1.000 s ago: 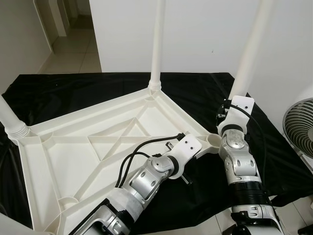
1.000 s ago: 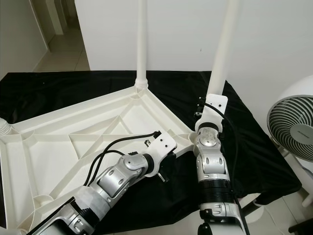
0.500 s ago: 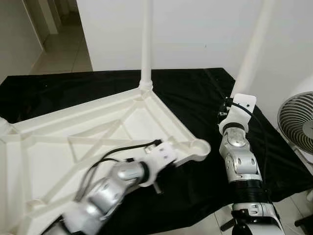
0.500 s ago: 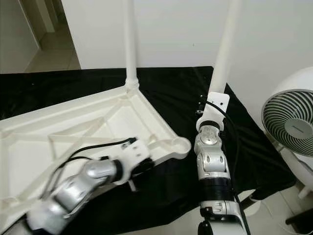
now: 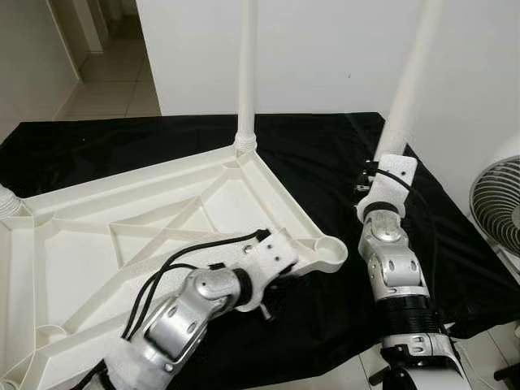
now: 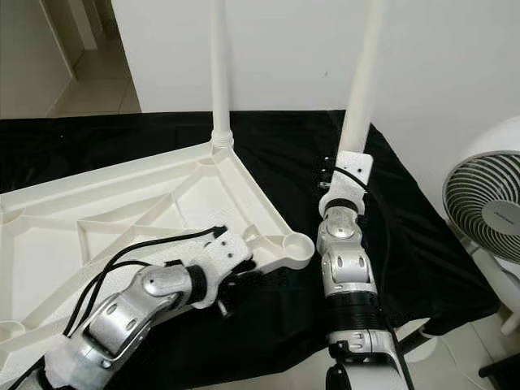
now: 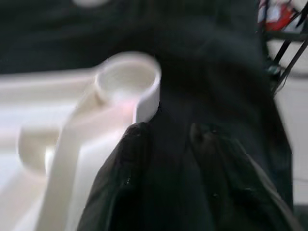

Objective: Building children table

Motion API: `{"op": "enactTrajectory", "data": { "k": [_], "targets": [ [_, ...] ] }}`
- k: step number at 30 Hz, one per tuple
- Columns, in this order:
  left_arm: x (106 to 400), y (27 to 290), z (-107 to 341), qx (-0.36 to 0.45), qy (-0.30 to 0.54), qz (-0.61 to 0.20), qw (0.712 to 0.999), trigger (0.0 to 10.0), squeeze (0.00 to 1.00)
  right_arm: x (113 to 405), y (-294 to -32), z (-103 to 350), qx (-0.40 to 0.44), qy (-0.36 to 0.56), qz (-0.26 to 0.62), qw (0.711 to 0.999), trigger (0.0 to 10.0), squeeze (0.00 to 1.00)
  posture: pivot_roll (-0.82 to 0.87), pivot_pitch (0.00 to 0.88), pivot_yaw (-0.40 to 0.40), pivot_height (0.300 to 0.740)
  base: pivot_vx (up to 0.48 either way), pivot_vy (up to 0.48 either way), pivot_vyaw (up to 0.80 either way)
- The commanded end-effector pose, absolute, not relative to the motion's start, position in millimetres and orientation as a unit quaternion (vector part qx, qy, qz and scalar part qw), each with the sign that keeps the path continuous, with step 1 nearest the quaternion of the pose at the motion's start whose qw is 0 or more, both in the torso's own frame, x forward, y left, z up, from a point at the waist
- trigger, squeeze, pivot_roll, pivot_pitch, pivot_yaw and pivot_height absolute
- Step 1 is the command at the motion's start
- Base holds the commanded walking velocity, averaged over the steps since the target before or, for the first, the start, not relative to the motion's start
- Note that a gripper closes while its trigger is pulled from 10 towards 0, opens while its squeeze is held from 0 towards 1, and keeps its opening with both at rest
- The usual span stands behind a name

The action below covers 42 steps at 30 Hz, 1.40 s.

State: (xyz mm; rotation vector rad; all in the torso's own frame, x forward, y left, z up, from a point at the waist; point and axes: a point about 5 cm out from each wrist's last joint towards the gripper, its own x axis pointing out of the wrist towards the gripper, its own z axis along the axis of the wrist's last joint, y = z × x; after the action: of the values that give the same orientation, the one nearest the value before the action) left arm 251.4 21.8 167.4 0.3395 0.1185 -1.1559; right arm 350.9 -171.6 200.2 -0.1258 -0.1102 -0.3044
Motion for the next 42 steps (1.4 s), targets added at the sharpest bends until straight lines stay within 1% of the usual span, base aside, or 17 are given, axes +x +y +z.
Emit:
{"op": "enactTrajectory", "data": {
  "k": [1,5,10,11,12,14,21,35,42],
  "targets": [
    [249.5,20.0,175.4,0.155,0.028,-0.554,0.817,10.0,0.0,351.5,-169.1,201.9,-0.061,-0.061,-0.132,0.987,10.0,0.0,0.02,0.038,-0.024,0.74,0.0,0.0,0.0],
    [249.3,18.4,183.9,0.145,0.005,-0.554,0.82,10.0,0.0,349.8,-164.2,199.7,-0.064,-0.064,-0.093,0.992,10.0,0.0,0.03,0.035,-0.028,0.74,0.0,0.0,0.0],
    [249.5,18.3,186.7,0.138,-0.001,-0.552,0.823,10.0,0.0,348.8,-163.2,199.1,-0.062,-0.065,-0.082,0.993,10.0,0.0,0.03,0.035,-0.028,0.74,0.0,0.0,0.0],
    [251.2,18.6,190.2,0.13,-0.01,-0.543,0.83,10.0,0.0,347.2,-162.1,198.4,-0.062,-0.069,-0.069,0.993,10.0,0.0,0.03,0.03,-0.033,0.74,0.0,0.0,0.0],
    [254.5,19.5,193.3,0.101,-0.008,-0.529,0.843,10.0,0.0,344.7,-160.9,196.3,-0.059,-0.073,-0.054,0.994,10.0,0.0,0.03,0.026,-0.036,0.74,0.0,0.0,0.0],
    [258.5,20.6,195.9,0.086,-0.013,-0.511,0.855,10.0,0.0,338.9,-157.3,190.9,-0.057,-0.08,-0.022,0.995,10.0,0.0,0.03,0.024,-0.039,0.74,0.0,0.0,0.0],
    [261.6,22.2,193.8,0.094,-0.016,-0.498,0.862,10.0,0.0,325.3,-147.0,183.4,-0.034,-0.1,0.051,0.993,10.0,0.0,0.03,0.032,-0.042,0.74,0.0,0.0,0.0],
    [266.1,23.9,195.7,0.081,-0.021,-0.485,0.871,10.0,0.0,316.7,-143.5,183.8,-0.017,-0.118,0.082,0.989,10.0,0.0,0.04,0.035,-0.043,0.74,0.0,0.0,0.0],
    [267.5,26.2,197.1,0.082,-0.025,-0.479,0.874,10.0,0.0,305.5,-140.5,181.3,-0.009,-0.109,0.086,0.99,10.0,0.0,0.03,0.046,-0.045,0.74,0.0,0.0,0.0]
  ]
}}
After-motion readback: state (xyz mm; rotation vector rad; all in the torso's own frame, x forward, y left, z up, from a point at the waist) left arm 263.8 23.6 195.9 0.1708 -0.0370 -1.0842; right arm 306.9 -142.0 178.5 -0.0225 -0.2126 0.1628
